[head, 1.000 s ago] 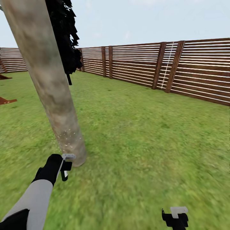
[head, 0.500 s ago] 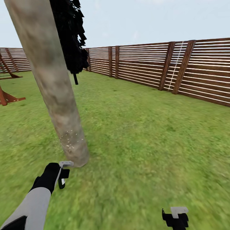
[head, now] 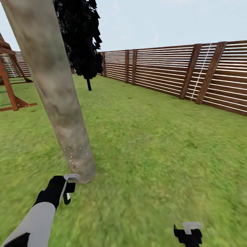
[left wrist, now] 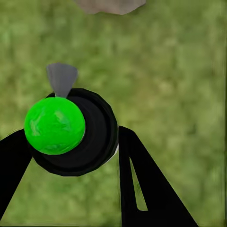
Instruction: In the garden, pick up the pesticide atomizer on the floor and spray pesticide onto both trees until each tree trunk is fully covered.
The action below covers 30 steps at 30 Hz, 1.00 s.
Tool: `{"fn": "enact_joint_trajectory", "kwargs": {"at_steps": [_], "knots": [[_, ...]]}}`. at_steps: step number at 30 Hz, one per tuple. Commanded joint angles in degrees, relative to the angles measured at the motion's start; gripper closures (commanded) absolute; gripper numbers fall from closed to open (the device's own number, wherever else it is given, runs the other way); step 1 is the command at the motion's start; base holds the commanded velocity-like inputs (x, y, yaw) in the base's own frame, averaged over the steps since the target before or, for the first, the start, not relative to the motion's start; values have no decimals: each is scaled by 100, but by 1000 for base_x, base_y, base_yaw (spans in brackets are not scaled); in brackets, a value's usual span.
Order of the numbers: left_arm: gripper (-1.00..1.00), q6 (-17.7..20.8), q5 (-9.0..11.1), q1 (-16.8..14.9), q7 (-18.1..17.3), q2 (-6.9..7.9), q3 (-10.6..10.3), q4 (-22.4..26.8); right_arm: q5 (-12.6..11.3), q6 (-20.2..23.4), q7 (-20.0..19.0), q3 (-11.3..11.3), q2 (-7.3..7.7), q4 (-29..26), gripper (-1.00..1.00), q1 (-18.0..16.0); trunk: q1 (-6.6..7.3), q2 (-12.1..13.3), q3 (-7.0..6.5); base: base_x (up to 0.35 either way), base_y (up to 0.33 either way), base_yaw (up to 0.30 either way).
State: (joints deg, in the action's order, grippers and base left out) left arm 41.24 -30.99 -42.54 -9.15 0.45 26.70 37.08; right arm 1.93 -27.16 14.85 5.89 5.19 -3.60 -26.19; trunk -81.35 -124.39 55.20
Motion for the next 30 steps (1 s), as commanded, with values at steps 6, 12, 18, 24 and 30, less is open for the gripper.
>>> {"fn": "enact_joint_trajectory", "kwargs": {"at_steps": [6, 12, 18, 24, 30], "knots": [[100, 9, 10, 0, -1, -19, 11, 1, -1, 0, 0, 0, 0, 0, -100, 0, 0, 0, 0, 14, -271, 266], [100, 31, 462, 0, 0, -10, -36, 1, 0, 0, 0, 0, 0, 0, -100, 0, 0, 0, 0, 0, -276, 51], [100, 26, 456, 0, 8, -2, -72, 1, 0, 1, 0, 0, 2, 0, -100, 0, 0, 0, 0, 0, -276, 0], [100, 24, 438, 0, 50, 37, -54, 9, 0, 0, 0, 0, 0, 0, -100, 0, 0, 0, 0, 0, -276, 125], [100, 15, 440, 0, 60, 35, -34, 10, 0, 0, 0, 0, 0, 1, -100, 0, 0, 0, 0, 50, -274, 272]]}}
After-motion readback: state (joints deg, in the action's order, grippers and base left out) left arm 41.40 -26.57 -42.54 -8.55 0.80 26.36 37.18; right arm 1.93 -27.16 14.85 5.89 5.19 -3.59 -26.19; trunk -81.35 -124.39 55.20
